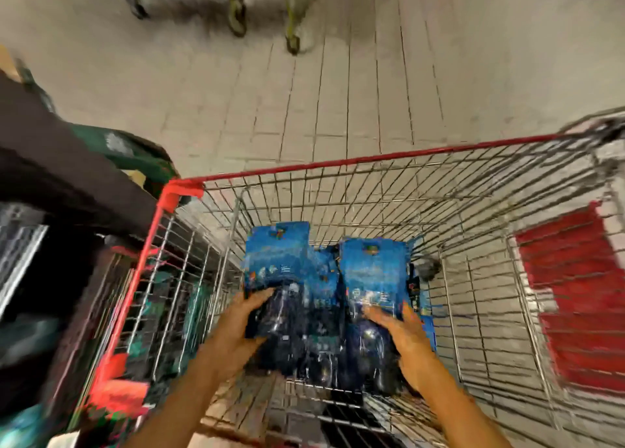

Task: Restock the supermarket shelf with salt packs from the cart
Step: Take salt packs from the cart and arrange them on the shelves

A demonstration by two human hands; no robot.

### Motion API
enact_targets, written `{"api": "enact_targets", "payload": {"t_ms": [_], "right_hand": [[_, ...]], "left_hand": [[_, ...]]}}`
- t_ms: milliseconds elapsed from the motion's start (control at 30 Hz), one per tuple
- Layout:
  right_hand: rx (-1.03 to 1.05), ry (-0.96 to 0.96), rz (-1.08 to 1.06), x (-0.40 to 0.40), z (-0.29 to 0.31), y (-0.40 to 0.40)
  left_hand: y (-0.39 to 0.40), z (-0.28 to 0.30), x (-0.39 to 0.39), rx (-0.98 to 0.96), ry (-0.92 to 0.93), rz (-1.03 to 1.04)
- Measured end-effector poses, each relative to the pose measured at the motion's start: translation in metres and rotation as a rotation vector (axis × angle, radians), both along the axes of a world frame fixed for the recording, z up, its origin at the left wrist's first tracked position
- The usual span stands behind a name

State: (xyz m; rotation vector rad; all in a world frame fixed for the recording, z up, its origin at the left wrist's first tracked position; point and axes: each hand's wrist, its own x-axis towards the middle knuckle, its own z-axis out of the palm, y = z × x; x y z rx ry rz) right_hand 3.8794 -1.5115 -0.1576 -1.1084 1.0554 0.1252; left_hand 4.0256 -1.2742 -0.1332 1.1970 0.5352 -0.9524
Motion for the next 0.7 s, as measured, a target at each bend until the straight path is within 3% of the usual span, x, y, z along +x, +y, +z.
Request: {"api": "enact_targets", "payload": {"t_ms": [100, 300, 467, 700], "right_hand": [[-0.042, -0.182, 0.035, 0.007, 0.052, 0.019], [-0.098, -0.437, 0.133, 0.025, 0.157, 0.071], [-0.119, -0.659, 0.278, 0.047, 0.235, 0.115], [-0.054, -0.907, 0.53, 0.087, 0.321, 0.201]], "left_hand": [[0.026, 0.059, -0.012, -0.059, -0.083, 0.154], [0.07, 0.17, -0.038, -0.15, -0.384, 0.254], [0.135, 0.249, -0.061, -0.039, -0.662, 0.373], [0.232, 0.344, -0.116, 0.147, -0.912, 0.617]]}}
